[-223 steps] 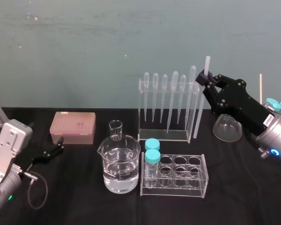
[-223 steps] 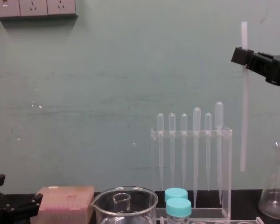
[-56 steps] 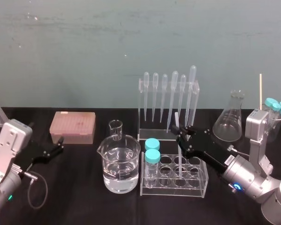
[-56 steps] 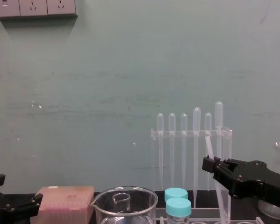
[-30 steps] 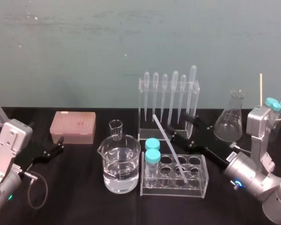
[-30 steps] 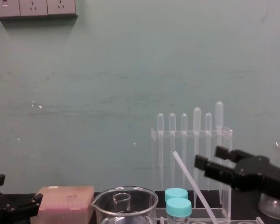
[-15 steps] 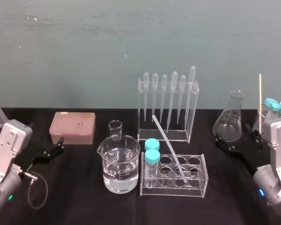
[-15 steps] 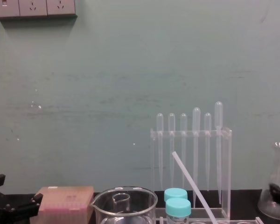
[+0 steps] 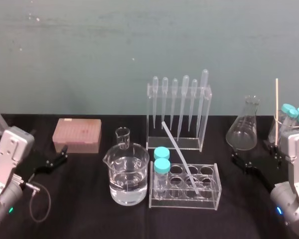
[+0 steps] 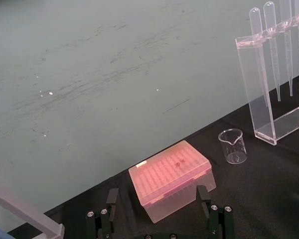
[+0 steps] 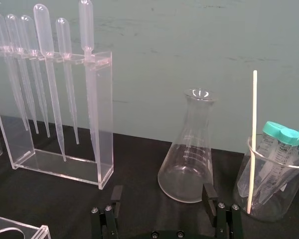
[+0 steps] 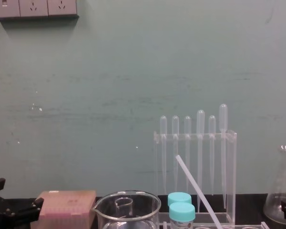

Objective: Pick up the stirring rod with one hand, then place it down.

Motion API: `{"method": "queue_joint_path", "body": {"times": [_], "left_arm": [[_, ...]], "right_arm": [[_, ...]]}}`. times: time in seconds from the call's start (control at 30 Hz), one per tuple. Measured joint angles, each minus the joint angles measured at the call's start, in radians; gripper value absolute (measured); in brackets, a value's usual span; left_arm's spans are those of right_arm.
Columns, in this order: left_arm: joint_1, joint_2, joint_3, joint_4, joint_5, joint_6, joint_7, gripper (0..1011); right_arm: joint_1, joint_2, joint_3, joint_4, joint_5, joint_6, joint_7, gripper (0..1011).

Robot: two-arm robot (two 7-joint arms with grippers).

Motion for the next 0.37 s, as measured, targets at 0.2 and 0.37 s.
{"method": "queue_joint_path", "body": {"times": [0.2,0.37], "left_arm": [[0.000,0.000,0.000,0.000,0.000,0.000,0.000,1000],[0.000,0.000,0.000,0.000,0.000,0.000,0.000,1000]], "right_arm": [[0.003,0.001,-0.002,0.002,0.000,-0.004,0.000,1003],[0.004,0.001,-0.003,0.002,0.000,-0.007,0.001,1003]]}}
